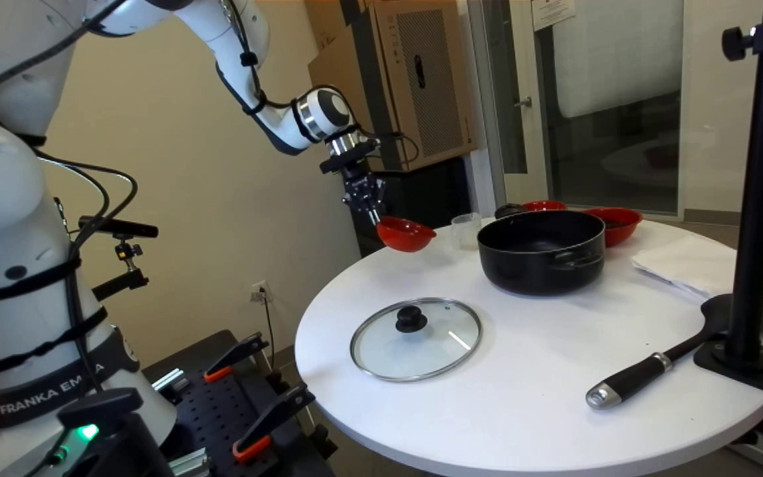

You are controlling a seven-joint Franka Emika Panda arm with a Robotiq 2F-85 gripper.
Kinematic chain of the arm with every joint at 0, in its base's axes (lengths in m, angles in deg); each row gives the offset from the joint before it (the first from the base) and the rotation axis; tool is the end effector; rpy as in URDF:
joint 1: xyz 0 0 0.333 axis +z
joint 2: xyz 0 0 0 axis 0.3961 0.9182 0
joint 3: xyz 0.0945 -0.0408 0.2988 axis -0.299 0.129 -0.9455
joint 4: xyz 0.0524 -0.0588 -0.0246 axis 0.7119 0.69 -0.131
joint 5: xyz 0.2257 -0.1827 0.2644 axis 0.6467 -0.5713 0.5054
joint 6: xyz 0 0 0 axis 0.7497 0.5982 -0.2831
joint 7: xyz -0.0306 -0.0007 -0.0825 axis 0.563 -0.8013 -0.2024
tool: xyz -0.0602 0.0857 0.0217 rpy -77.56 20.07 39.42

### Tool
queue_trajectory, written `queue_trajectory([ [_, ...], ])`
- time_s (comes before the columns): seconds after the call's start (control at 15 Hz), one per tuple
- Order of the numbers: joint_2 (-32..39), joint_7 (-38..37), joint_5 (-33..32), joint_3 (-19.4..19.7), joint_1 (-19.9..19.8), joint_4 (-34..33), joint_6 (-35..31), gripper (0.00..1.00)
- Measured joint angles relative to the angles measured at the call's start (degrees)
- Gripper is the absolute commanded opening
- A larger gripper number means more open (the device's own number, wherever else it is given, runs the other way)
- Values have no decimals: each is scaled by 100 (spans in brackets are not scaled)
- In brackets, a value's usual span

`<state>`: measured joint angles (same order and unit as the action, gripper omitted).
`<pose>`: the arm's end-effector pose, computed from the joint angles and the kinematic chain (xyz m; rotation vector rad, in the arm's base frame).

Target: Put the pots lid on the table then remove the orange bowl from it and put it on the table also

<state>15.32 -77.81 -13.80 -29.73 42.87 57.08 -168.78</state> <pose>0.6011 0.2637 0.2291 2.6004 1.1729 -0.1370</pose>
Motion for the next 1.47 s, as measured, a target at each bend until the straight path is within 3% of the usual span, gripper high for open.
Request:
queue_trajectory([
  [0.47, -237, -865, -1203, 545, -57, 1577, -1621, 2],
  [1.47, -743, -2503, -3287, 774, -207, 2739, -2575, 2],
])
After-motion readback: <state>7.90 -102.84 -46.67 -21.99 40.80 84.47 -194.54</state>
